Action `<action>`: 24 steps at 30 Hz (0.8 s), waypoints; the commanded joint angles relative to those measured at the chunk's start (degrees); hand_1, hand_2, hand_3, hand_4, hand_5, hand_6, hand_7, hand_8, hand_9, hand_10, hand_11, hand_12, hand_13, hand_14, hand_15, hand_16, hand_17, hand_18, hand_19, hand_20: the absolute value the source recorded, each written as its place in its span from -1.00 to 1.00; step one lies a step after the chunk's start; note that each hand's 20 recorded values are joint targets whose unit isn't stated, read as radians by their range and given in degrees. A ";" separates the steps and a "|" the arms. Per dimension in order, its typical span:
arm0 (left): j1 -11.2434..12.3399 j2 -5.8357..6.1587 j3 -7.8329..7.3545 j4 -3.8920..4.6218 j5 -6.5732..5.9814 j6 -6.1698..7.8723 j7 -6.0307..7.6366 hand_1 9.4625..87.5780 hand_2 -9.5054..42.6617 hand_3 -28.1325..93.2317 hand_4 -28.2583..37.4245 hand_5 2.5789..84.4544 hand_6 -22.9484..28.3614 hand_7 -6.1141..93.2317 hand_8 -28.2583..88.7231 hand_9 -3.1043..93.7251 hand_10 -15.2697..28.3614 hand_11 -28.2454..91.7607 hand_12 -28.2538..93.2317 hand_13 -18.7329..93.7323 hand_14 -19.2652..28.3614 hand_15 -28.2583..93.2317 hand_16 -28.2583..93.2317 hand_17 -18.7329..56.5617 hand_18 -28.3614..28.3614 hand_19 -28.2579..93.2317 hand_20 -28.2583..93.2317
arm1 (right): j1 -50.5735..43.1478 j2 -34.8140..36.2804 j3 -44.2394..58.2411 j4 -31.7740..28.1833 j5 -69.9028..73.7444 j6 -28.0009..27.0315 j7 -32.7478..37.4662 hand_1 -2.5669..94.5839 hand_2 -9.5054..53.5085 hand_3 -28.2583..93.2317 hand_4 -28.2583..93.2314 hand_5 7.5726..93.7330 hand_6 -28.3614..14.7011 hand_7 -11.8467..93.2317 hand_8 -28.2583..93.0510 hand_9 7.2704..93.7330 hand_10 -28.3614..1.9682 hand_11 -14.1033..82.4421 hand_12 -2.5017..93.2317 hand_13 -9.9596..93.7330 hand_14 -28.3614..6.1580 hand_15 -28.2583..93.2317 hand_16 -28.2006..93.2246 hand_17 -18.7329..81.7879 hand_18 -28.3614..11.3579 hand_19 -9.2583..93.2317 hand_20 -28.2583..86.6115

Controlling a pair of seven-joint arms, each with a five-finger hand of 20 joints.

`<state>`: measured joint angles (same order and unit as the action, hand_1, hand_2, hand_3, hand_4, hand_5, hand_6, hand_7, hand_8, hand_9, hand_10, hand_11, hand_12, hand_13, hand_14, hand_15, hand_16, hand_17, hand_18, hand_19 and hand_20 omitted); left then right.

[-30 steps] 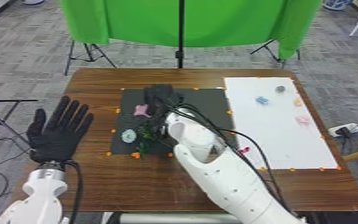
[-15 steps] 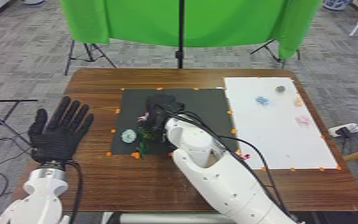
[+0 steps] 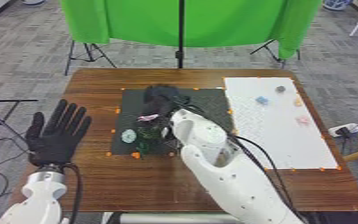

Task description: Arrange flowers

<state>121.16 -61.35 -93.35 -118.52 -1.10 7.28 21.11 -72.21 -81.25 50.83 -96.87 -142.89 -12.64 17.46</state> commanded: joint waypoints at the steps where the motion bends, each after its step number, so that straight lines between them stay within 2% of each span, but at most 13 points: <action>1: 2.24 -1.54 -0.54 -0.03 0.87 -1.09 0.77 -0.67 -0.11 0.74 -1.00 0.00 0.25 -0.69 -0.66 -0.20 0.35 -0.26 -0.39 -0.22 0.45 -0.09 -0.63 -0.71 0.45 -0.04 -0.36 | -12.50 17.45 14.92 -11.87 1.79 6.97 4.45 -0.17 -1.00 0.81 -1.00 0.19 0.17 -0.49 -0.74 0.18 -0.24 -0.43 -0.65 0.17 -0.25 0.40 -0.27 -0.09 -0.79 0.85 0.28; 3: 3.17 -1.66 -1.04 -0.47 0.70 -0.84 1.07 -0.67 -0.11 0.74 -1.00 -0.01 0.24 -0.70 -0.67 -0.20 0.35 -0.26 -0.39 -0.22 0.46 -0.08 -0.63 -0.71 0.45 -0.04 -0.36 | -16.37 20.45 20.02 -13.56 2.54 8.05 5.79 -0.18 -1.00 0.82 -1.00 0.15 0.16 -0.49 -0.74 0.12 -0.25 -0.44 -0.65 0.12 -0.26 0.32 -0.30 -0.10 -0.77 0.80 0.24; 7: 4.21 -1.63 -1.61 -0.77 0.27 -0.48 1.77 -0.67 -0.12 0.74 -1.00 -0.01 0.24 -0.69 -0.66 -0.20 0.35 -0.26 -0.39 -0.22 0.46 -0.09 -0.63 -0.71 0.45 -0.04 -0.36 | -23.01 22.47 28.83 -13.80 -0.12 13.58 7.84 -0.17 -1.00 0.82 -1.00 0.12 0.16 -0.48 -0.75 0.07 -0.24 -0.45 -0.66 0.07 -0.26 0.24 -0.32 -0.13 -0.75 0.77 0.21; 10: 4.64 -1.84 -1.66 -0.94 0.12 -0.64 1.90 -0.68 -0.12 0.74 -1.00 -0.01 0.24 -0.70 -0.66 -0.20 0.34 -0.26 -0.39 -0.22 0.45 -0.09 -0.63 -0.71 0.45 -0.04 -0.36 | -26.68 23.70 34.44 -14.56 -0.59 12.85 10.81 -0.16 -1.00 0.83 -1.00 0.12 0.17 -0.47 -0.75 0.03 -0.22 -0.46 -0.66 0.01 -0.26 0.19 -0.33 -0.14 -0.74 0.76 0.19; 12: 4.60 -1.88 -1.62 -0.79 -0.09 -0.33 1.49 -0.67 -0.12 0.74 -1.00 -0.01 0.24 -0.69 -0.66 -0.20 0.34 -0.27 -0.39 -0.22 0.45 -0.09 -0.63 -0.71 0.45 -0.04 -0.35 | -28.70 24.58 37.56 -14.45 0.22 12.41 11.79 -0.16 -1.00 0.84 -1.00 0.09 0.17 -0.47 -0.76 -0.02 -0.21 -0.46 -0.67 -0.02 -0.27 0.14 -0.33 -0.15 -0.74 0.74 0.18; 14: 5.21 -1.86 -1.71 -1.13 -0.96 0.44 1.76 -0.67 -0.11 0.73 -1.00 -0.01 0.24 -0.70 -0.66 -0.20 0.34 -0.27 -0.39 -0.21 0.45 -0.09 -0.63 -0.71 0.45 -0.04 -0.35 | -29.55 25.16 39.46 -13.62 0.86 11.00 12.13 -0.17 -1.00 0.84 -1.00 0.07 0.16 -0.47 -0.76 -0.04 -0.19 -0.47 -0.68 -0.04 -0.27 0.09 -0.34 -0.16 -0.72 0.70 0.16; 18: 4.99 -1.72 -1.44 -1.09 -0.39 -0.17 1.68 -0.68 -0.10 0.73 -1.00 -0.01 0.24 -0.69 -0.66 -0.20 0.34 -0.27 -0.39 -0.21 0.45 -0.09 -0.63 -0.71 0.45 -0.04 -0.35 | -30.50 25.65 41.97 -12.21 1.15 9.69 11.83 -0.18 -1.00 0.85 -1.00 -0.04 0.14 -0.47 -0.76 -0.15 -0.18 -0.50 -0.69 -0.09 -0.29 -0.03 -0.34 -0.19 -0.69 0.62 0.09; 20: 5.29 -1.71 -1.54 -1.23 -0.24 0.11 1.76 -0.68 -0.10 0.73 -1.00 -0.01 0.24 -0.69 -0.66 -0.20 0.34 -0.27 -0.39 -0.21 0.45 -0.09 -0.63 -0.71 0.45 -0.04 -0.35 | -30.46 25.05 43.02 -10.96 2.93 9.02 10.97 -0.17 -1.00 0.85 -1.00 -0.05 0.14 -0.47 -0.76 -0.16 -0.13 -0.51 -0.70 -0.10 -0.29 -0.05 -0.34 -0.19 -0.68 0.61 0.08; 22: 5.36 -1.82 -1.45 -1.24 -0.90 0.71 1.93 -0.69 -0.11 0.74 -1.00 -0.01 0.24 -0.69 -0.66 -0.20 0.34 -0.26 -0.39 -0.21 0.45 -0.09 -0.63 -0.71 0.45 -0.04 -0.35 | -29.40 25.04 42.85 -9.64 6.49 8.20 11.88 -0.14 -1.00 0.86 -1.00 -0.06 0.17 -0.46 -0.76 -0.16 -0.04 -0.51 -0.71 -0.08 -0.27 -0.07 -0.34 -0.19 -0.65 0.58 0.05; 24: 5.26 -1.86 -1.24 -1.14 -0.88 0.77 1.74 -0.68 -0.12 0.74 -1.00 -0.01 0.24 -0.69 -0.66 -0.20 0.34 -0.26 -0.39 -0.21 0.45 -0.09 -0.63 -0.71 0.45 -0.04 -0.35 | -28.44 25.14 42.31 -8.21 6.71 7.65 11.51 -0.10 -1.00 0.87 -1.00 -0.05 0.20 -0.46 -0.76 -0.16 0.00 -0.51 -0.72 -0.06 -0.23 -0.09 -0.34 -0.18 -0.64 0.57 0.03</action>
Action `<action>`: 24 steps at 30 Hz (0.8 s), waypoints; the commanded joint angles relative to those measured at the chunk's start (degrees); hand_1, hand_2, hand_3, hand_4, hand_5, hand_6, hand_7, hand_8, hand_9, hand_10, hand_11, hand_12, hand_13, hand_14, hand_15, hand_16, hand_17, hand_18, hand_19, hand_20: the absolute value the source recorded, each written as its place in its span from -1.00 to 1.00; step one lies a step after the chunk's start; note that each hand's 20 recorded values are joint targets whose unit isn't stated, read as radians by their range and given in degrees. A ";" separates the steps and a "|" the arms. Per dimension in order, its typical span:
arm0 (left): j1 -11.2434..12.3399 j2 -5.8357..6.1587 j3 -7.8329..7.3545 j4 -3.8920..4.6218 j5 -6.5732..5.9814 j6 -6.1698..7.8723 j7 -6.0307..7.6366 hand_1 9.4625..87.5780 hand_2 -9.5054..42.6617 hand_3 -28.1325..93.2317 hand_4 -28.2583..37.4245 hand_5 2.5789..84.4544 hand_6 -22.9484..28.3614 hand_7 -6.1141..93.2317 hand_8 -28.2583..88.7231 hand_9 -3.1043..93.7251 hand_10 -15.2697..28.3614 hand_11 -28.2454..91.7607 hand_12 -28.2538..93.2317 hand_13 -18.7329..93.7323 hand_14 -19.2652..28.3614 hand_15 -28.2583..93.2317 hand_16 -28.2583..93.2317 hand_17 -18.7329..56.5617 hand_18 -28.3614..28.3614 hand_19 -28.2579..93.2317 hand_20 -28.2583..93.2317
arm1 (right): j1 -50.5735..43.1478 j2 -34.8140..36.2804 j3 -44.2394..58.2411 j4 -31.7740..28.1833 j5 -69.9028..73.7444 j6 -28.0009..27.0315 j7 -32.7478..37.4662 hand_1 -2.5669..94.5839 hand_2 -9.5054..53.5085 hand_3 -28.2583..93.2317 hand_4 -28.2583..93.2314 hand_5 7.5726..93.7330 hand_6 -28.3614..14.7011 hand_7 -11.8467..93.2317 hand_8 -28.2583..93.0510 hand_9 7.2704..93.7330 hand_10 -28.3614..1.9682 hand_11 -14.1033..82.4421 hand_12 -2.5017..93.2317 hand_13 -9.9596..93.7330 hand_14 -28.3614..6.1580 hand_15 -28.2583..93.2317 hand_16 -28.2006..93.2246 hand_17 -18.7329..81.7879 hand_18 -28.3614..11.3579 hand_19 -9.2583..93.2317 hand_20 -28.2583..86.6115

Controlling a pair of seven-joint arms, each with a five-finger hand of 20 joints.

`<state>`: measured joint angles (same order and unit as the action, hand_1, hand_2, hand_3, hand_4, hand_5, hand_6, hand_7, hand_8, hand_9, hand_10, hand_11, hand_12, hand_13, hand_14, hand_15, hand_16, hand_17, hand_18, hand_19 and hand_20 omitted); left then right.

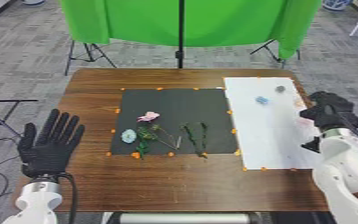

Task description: Arrange flowers

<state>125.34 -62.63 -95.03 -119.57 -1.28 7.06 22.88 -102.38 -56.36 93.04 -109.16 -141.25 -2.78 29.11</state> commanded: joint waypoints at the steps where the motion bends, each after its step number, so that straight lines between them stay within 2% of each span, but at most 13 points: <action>1: 0.94 -0.50 0.55 -0.01 -0.56 0.80 -0.15 -0.68 -0.12 0.74 -1.00 -0.01 0.24 -0.69 -0.66 -0.20 0.34 -0.26 -0.39 -0.21 0.45 -0.09 -0.63 -0.71 0.45 -0.04 -0.35 | 1.90 0.24 0.00 4.36 4.86 -2.77 -0.29 -0.08 -1.00 0.87 -1.00 -0.06 0.21 -0.45 -0.77 -0.16 0.00 -0.51 -0.72 -0.05 -0.22 -0.10 -0.33 -0.18 -0.63 0.56 0.02; 7: 1.11 -0.35 0.44 -0.16 -0.64 0.84 -0.05 -0.67 -0.12 0.74 -1.00 -0.01 0.24 -0.69 -0.66 -0.20 0.34 -0.26 -0.39 -0.21 0.46 -0.09 -0.63 -0.70 0.45 -0.04 -0.35 | 3.79 0.24 -2.23 7.98 4.14 -4.96 -0.97 -0.07 -1.00 0.87 -1.00 -0.08 0.24 -0.44 -0.78 -0.22 0.06 -0.52 -0.73 -0.02 -0.16 -0.10 -0.32 -0.15 -0.64 0.63 0.02; 9: 1.24 -0.39 0.40 -0.17 -1.80 0.36 -0.11 -0.67 -0.12 0.74 -1.00 -0.01 0.24 -0.69 -0.66 -0.20 0.34 -0.26 -0.39 -0.21 0.46 -0.09 -0.63 -0.70 0.45 -0.04 -0.35 | 4.61 -0.12 -3.02 10.07 2.80 -4.55 -0.74 -0.06 -1.00 0.87 -1.00 -0.10 0.25 -0.44 -0.78 -0.24 0.06 -0.52 -0.74 0.00 -0.13 -0.09 -0.31 -0.13 -0.64 0.67 0.03; 11: 1.18 -0.47 0.41 -0.20 -1.53 0.58 -0.21 -0.67 -0.12 0.74 -1.00 -0.01 0.24 -0.70 -0.66 -0.20 0.34 -0.26 -0.39 -0.22 0.46 -0.09 -0.63 -0.70 0.45 -0.04 -0.35 | 5.47 -0.75 -3.24 11.95 4.31 -3.25 1.17 -0.04 -1.00 0.86 -1.00 -0.08 0.27 -0.42 -0.78 -0.20 0.08 -0.50 -0.74 0.05 -0.09 -0.06 -0.31 -0.11 -0.62 0.69 0.03; 15: 1.38 -0.72 0.39 -0.11 -1.57 0.20 -0.36 -0.67 -0.12 0.73 -1.00 -0.01 0.24 -0.69 -0.66 -0.20 0.34 -0.26 -0.39 -0.22 0.46 -0.09 -0.63 -0.71 0.45 -0.04 -0.35 | 5.86 -0.49 -4.38 14.51 4.68 2.62 2.13 0.06 -1.00 0.85 -1.00 0.11 0.30 -0.38 -0.81 0.11 0.13 -0.41 -0.72 0.26 0.03 -0.01 -0.31 -0.03 -0.60 0.79 0.04; 17: 1.79 -0.78 0.24 -0.22 -1.38 -0.04 -0.34 -0.67 -0.12 0.74 -1.00 -0.01 0.24 -0.69 -0.66 -0.20 0.34 -0.26 -0.39 -0.22 0.46 -0.09 -0.63 -0.71 0.45 -0.04 -0.35 | 5.25 -0.34 -4.67 14.73 4.05 5.24 0.85 0.14 -1.00 0.77 -1.00 0.27 0.35 -0.37 -0.80 0.34 0.12 -0.39 -0.67 0.38 0.15 0.00 -0.17 0.00 -0.57 0.83 0.05; 20: 2.14 -0.96 0.04 -0.37 -1.55 0.02 -0.28 -0.67 -0.12 0.73 -1.00 -0.01 0.24 -0.69 -0.66 -0.20 0.34 -0.26 -0.39 -0.21 0.46 -0.09 -0.63 -0.71 0.45 -0.04 -0.35 | 4.90 -0.15 -5.54 15.02 2.33 8.51 -0.42 0.21 -1.00 0.68 -1.00 0.41 0.35 -0.30 -0.67 0.47 0.14 -0.38 -0.64 0.44 0.22 -0.03 -0.07 0.01 -0.54 0.83 0.06; 22: 2.06 -0.86 0.06 -0.39 -1.66 -0.02 -0.20 -0.67 -0.12 0.74 -1.00 -0.01 0.24 -0.69 -0.66 -0.20 0.34 -0.26 -0.39 -0.21 0.46 -0.09 -0.63 -0.71 0.45 -0.04 -0.35 | 4.75 -0.01 -6.00 14.45 2.58 10.63 -0.88 0.27 -1.00 0.63 -1.00 0.52 0.35 -0.25 -0.63 0.63 0.17 -0.51 -0.45 0.51 0.28 -0.05 0.02 0.02 -0.53 0.84 0.09; 24: 1.74 -0.82 0.15 -0.33 -1.45 -0.05 -0.38 -0.67 -0.12 0.73 -1.00 -0.01 0.24 -0.69 -0.66 -0.20 0.34 -0.26 -0.39 -0.21 0.46 -0.09 -0.63 -0.71 0.45 -0.04 -0.35 | 4.30 0.32 -6.30 12.59 2.64 12.58 -1.68 0.29 -1.00 0.63 -1.00 0.59 0.35 -0.23 -0.61 0.74 0.18 -0.59 -0.35 0.55 0.29 -0.04 0.06 0.03 -0.53 0.84 0.10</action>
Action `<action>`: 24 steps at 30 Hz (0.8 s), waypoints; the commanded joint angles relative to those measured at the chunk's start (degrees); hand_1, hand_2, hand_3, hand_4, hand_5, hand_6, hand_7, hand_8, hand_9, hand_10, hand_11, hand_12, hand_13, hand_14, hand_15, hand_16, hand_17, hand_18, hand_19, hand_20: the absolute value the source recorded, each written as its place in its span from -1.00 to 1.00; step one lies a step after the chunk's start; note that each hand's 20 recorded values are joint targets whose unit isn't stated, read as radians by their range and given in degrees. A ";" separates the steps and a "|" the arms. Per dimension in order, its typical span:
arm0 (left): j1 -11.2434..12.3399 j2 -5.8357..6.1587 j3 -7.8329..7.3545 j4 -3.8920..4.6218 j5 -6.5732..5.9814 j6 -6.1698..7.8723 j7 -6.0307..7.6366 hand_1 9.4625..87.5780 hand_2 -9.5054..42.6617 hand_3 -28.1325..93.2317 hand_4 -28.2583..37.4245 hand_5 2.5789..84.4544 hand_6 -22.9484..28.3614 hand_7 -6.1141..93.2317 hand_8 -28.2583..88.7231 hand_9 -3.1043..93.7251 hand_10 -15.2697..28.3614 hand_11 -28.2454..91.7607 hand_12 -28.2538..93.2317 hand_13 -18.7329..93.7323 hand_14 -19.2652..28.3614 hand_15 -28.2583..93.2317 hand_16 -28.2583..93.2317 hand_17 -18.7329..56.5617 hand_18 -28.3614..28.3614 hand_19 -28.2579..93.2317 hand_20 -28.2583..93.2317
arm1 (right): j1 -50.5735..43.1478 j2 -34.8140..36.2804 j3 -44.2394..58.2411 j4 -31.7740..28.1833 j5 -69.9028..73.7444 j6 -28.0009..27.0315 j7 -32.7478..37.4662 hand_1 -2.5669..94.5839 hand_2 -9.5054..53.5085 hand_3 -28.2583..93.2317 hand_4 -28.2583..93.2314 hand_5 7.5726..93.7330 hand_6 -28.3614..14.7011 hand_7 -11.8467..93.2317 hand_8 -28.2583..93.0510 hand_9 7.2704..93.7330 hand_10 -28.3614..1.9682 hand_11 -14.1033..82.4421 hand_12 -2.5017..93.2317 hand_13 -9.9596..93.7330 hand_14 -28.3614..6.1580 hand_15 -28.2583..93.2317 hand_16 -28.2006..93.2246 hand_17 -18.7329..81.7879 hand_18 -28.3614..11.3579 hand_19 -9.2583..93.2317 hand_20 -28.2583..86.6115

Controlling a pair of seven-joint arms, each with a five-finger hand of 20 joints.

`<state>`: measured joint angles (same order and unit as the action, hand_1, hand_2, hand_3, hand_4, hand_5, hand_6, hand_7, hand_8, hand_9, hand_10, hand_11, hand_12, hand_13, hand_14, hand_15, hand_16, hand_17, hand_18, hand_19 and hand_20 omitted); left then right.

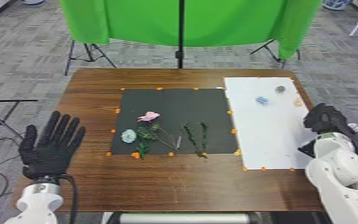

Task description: Arrange flowers

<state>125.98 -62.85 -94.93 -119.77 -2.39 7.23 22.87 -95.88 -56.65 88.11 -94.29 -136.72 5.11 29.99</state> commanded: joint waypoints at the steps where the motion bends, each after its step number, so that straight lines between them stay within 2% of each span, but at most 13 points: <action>1: 0.99 -0.54 0.06 -0.12 -0.42 -0.30 -0.41 -0.67 -0.12 0.74 -1.00 -0.01 0.24 -0.69 -0.66 -0.20 0.35 -0.26 -0.39 -0.21 0.46 -0.09 -0.63 -0.71 0.45 -0.04 -0.35 | -2.45 0.86 -1.66 -3.52 -2.27 5.61 -3.21 0.30 -1.00 0.63 -1.00 0.60 0.36 -0.23 -0.60 0.76 0.18 -0.61 -0.33 0.56 0.28 -0.03 0.06 0.03 -0.53 0.84 0.11; 7: 1.22 -0.72 -0.29 -0.16 -0.35 -0.17 -0.49 -0.67 -0.11 0.73 -1.00 -0.01 0.24 -0.69 -0.66 -0.20 0.34 -0.26 -0.39 -0.21 0.46 -0.09 -0.63 -0.71 0.45 -0.04 -0.35 | 1.36 0.22 -6.46 -9.70 0.13 4.67 -9.42 0.29 -1.00 0.64 -1.00 0.62 0.35 -0.23 -0.59 0.80 0.15 -0.61 -0.31 0.56 0.27 -0.02 0.07 0.03 -0.54 0.84 0.12; 12: 1.17 -0.58 -0.09 -0.19 -0.20 -0.10 -0.64 -0.67 -0.11 0.73 -1.00 -0.01 0.24 -0.69 -0.66 -0.20 0.34 -0.26 -0.39 -0.21 0.46 -0.09 -0.63 -0.71 0.45 -0.04 -0.35 | 7.39 -0.70 -15.73 -12.73 0.78 2.83 -16.49 0.29 -1.00 0.64 -1.00 0.62 0.34 -0.22 -0.59 0.80 0.15 -0.61 -0.30 0.55 0.28 -0.01 0.07 0.02 -0.50 0.83 0.12; 14: 1.40 -0.55 -0.08 -0.11 0.35 -0.27 -0.79 -0.67 -0.11 0.73 -1.00 -0.01 0.24 -0.69 -0.66 -0.20 0.34 -0.26 -0.39 -0.21 0.46 -0.09 -0.63 -0.71 0.45 -0.04 -0.35 | 11.94 -2.31 -21.08 -11.73 1.30 0.44 -19.58 0.29 -1.00 0.64 -1.00 0.62 0.33 -0.23 -0.59 0.79 0.15 -0.61 -0.30 0.54 0.28 -0.01 0.07 0.02 -0.47 0.82 0.12; 15: 1.54 -0.60 -0.05 -0.23 0.12 -0.10 -0.87 -0.67 -0.11 0.73 -1.00 -0.01 0.24 -0.69 -0.66 -0.20 0.34 -0.26 -0.39 -0.21 0.46 -0.09 -0.63 -0.71 0.45 -0.04 -0.35 | 14.28 -3.52 -23.56 -10.42 1.14 -0.47 -22.34 0.29 -1.00 0.64 -1.00 0.62 0.33 -0.23 -0.59 0.79 0.15 -0.61 -0.30 0.54 0.28 -0.01 0.07 0.02 -0.46 0.82 0.12; 17: 0.89 -0.71 0.58 0.03 -0.11 -0.25 -1.05 -0.67 -0.11 0.73 -1.00 -0.01 0.24 -0.69 -0.67 -0.20 0.35 -0.26 -0.39 -0.21 0.46 -0.09 -0.63 -0.71 0.45 -0.04 -0.35 | 18.03 -5.54 -28.18 -8.74 0.57 -2.11 -25.32 0.29 -1.00 0.64 -1.00 0.61 0.32 -0.23 -0.59 0.78 0.15 -0.61 -0.30 0.54 0.28 -0.01 0.07 0.02 -0.46 0.81 0.12; 21: -0.38 -0.42 1.54 0.48 0.26 -0.54 -1.75 -0.67 -0.11 0.73 -1.00 -0.01 0.24 -0.69 -0.66 -0.20 0.35 -0.26 -0.39 -0.21 0.46 -0.09 -0.63 -0.71 0.45 -0.04 -0.35 | 20.66 -8.50 -34.22 -7.64 -2.44 -3.78 -30.09 0.29 -1.00 0.64 -1.00 0.60 0.33 -0.23 -0.59 0.77 0.17 -0.62 -0.31 0.52 0.30 -0.01 0.07 0.02 -0.43 0.80 0.12; 24: -0.60 -0.11 1.75 0.52 -0.13 -0.07 -1.22 -0.67 -0.11 0.73 -1.00 -0.01 0.24 -0.69 -0.66 -0.20 0.35 -0.26 -0.39 -0.21 0.46 -0.09 -0.63 -0.71 0.45 -0.04 -0.35 | 22.04 -10.82 -37.61 -5.25 -4.31 -5.02 -32.07 0.29 -1.00 0.64 -1.00 0.59 0.34 -0.23 -0.59 0.76 0.17 -0.61 -0.30 0.52 0.31 -0.01 0.07 0.02 -0.41 0.79 0.11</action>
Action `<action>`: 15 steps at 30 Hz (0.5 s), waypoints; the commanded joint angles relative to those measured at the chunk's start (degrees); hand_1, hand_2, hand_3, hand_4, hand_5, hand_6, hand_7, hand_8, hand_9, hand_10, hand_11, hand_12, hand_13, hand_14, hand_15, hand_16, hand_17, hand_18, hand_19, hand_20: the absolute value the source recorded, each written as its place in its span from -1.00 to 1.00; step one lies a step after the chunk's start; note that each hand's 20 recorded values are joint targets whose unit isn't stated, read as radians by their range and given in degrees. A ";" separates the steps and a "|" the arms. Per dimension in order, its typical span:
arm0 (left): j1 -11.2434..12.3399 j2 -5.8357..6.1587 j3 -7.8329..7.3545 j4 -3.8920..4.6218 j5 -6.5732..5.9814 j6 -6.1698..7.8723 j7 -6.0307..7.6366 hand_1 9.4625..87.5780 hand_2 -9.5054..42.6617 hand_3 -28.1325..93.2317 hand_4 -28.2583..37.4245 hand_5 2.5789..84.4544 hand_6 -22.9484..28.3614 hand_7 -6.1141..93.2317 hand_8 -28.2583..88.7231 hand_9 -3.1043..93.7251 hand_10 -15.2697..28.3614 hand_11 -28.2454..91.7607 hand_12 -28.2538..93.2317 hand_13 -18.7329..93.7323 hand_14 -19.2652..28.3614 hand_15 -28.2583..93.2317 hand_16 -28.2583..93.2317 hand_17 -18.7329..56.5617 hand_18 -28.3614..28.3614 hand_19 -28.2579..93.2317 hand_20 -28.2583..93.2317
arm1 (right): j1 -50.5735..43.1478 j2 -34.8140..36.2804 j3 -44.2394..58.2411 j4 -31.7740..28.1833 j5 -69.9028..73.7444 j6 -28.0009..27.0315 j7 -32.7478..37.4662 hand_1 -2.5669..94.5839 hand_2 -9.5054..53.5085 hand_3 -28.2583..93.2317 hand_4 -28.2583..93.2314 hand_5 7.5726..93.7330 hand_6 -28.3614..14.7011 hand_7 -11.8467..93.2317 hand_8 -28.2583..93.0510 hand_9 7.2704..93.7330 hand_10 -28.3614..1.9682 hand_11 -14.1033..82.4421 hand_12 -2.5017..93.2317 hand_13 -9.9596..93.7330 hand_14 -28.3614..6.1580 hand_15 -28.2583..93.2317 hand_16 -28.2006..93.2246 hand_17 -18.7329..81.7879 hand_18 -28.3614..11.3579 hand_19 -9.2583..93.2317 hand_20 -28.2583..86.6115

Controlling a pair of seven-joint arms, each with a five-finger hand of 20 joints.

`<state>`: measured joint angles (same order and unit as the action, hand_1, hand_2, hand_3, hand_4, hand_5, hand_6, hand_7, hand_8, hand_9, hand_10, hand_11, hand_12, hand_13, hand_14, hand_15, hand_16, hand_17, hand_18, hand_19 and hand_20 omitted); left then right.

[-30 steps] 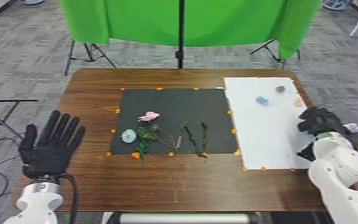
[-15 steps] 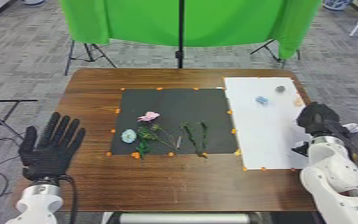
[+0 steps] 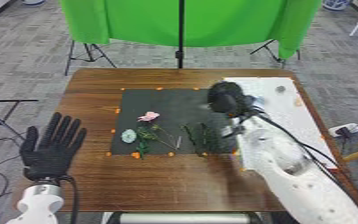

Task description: Arrange flowers

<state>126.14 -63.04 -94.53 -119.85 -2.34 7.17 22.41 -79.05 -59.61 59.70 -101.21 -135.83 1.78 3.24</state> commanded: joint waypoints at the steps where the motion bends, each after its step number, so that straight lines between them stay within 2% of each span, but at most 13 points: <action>1: -0.94 0.12 1.49 0.66 -0.24 0.03 -0.71 -0.67 -0.11 0.73 -1.00 -0.01 0.25 -0.70 -0.66 -0.20 0.34 -0.26 -0.39 -0.21 0.46 -0.09 -0.63 -0.71 0.45 -0.04 -0.35 | 5.79 -8.69 -9.78 2.70 -5.67 -2.13 -6.16 0.29 -1.00 0.64 -1.00 0.59 0.34 -0.23 -0.60 0.76 0.17 -0.62 -0.31 0.52 0.32 -0.01 0.07 0.02 -0.41 0.79 0.11; 4: -1.45 0.58 1.79 0.89 0.01 -0.23 -1.13 -0.67 -0.11 0.73 -1.00 -0.01 0.25 -0.70 -0.66 -0.20 0.35 -0.26 -0.39 -0.21 0.46 -0.09 -0.63 -0.71 0.45 -0.04 -0.35 | 5.50 -9.54 -11.89 2.52 -7.12 -0.58 -5.64 0.29 -1.00 0.64 -1.00 0.59 0.34 -0.23 -0.60 0.76 0.17 -0.62 -0.31 0.52 0.32 -0.01 0.07 0.02 -0.41 0.78 0.12; 6: -1.30 0.83 1.83 0.90 -0.21 -0.41 -0.81 -0.67 -0.11 0.73 -1.00 -0.01 0.25 -0.70 -0.66 -0.20 0.35 -0.26 -0.39 -0.21 0.46 -0.09 -0.63 -0.71 0.45 -0.04 -0.35 | 5.50 -10.28 -12.95 3.04 -8.43 -0.54 -5.69 0.29 -1.00 0.64 -1.00 0.58 0.34 -0.23 -0.60 0.75 0.17 -0.62 -0.31 0.52 0.32 -0.01 0.07 0.02 -0.40 0.78 0.12; 8: -1.58 0.79 1.75 1.06 -0.05 -0.12 -1.11 -0.67 -0.11 0.73 -1.00 -0.01 0.25 -0.70 -0.66 -0.20 0.35 -0.26 -0.39 -0.21 0.46 -0.09 -0.63 -0.71 0.45 -0.04 -0.35 | 6.28 -10.99 -14.99 5.57 -11.38 2.25 -4.04 0.29 -1.00 0.64 -1.00 0.57 0.34 -0.22 -0.60 0.74 0.18 -0.62 -0.31 0.51 0.33 -0.01 0.07 0.02 -0.40 0.78 0.12; 9: -2.23 0.64 1.81 1.36 -0.02 0.60 -1.65 -0.67 -0.10 0.73 -1.00 -0.01 0.25 -0.70 -0.66 -0.20 0.35 -0.26 -0.39 -0.21 0.46 -0.09 -0.63 -0.71 0.45 -0.04 -0.35 | 6.57 -11.90 -15.04 7.61 -12.92 3.37 -4.31 0.29 -1.00 0.64 -1.00 0.57 0.34 -0.22 -0.60 0.74 0.19 -0.62 -0.31 0.51 0.34 -0.01 0.07 0.02 -0.40 0.78 0.12; 10: -2.71 0.73 2.25 1.47 -0.46 0.89 -1.38 -0.67 -0.10 0.73 -1.00 -0.01 0.25 -0.70 -0.66 -0.20 0.35 -0.26 -0.39 -0.21 0.46 -0.09 -0.63 -0.71 0.45 -0.04 -0.35 | 7.07 -12.23 -15.34 8.57 -12.68 3.19 -3.75 0.29 -1.00 0.64 -1.00 0.57 0.34 -0.22 -0.61 0.74 0.18 -0.61 -0.31 0.51 0.34 -0.02 0.07 0.02 -0.41 0.78 0.12; 12: -3.38 0.89 2.65 1.80 -0.07 -0.18 -1.85 -0.67 -0.10 0.73 -1.00 -0.01 0.25 -0.70 -0.66 -0.20 0.35 -0.26 -0.39 -0.21 0.46 -0.09 -0.63 -0.71 0.45 -0.04 -0.35 | 7.28 -12.67 -16.08 8.74 -11.39 3.96 -0.86 0.29 -1.00 0.64 -1.00 0.57 0.35 -0.22 -0.61 0.74 0.17 -0.61 -0.31 0.51 0.34 -0.02 0.07 0.02 -0.41 0.78 0.12; 15: -4.08 1.12 3.04 1.99 0.01 -0.45 -2.37 -0.67 -0.09 0.73 -1.00 -0.01 0.25 -0.69 -0.66 -0.19 0.35 -0.26 -0.39 -0.21 0.46 -0.08 -0.63 -0.71 0.45 -0.04 -0.35 | 7.24 -13.76 -16.10 9.27 -13.15 4.95 -0.98 0.29 -1.00 0.65 -1.00 0.57 0.34 -0.22 -0.61 0.73 0.16 -0.61 -0.32 0.51 0.34 -0.01 0.07 0.02 -0.41 0.78 0.13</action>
<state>123.67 -62.24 -92.60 -118.83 -2.39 7.26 21.68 -72.11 -71.15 43.82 -93.96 -147.86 4.88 -0.66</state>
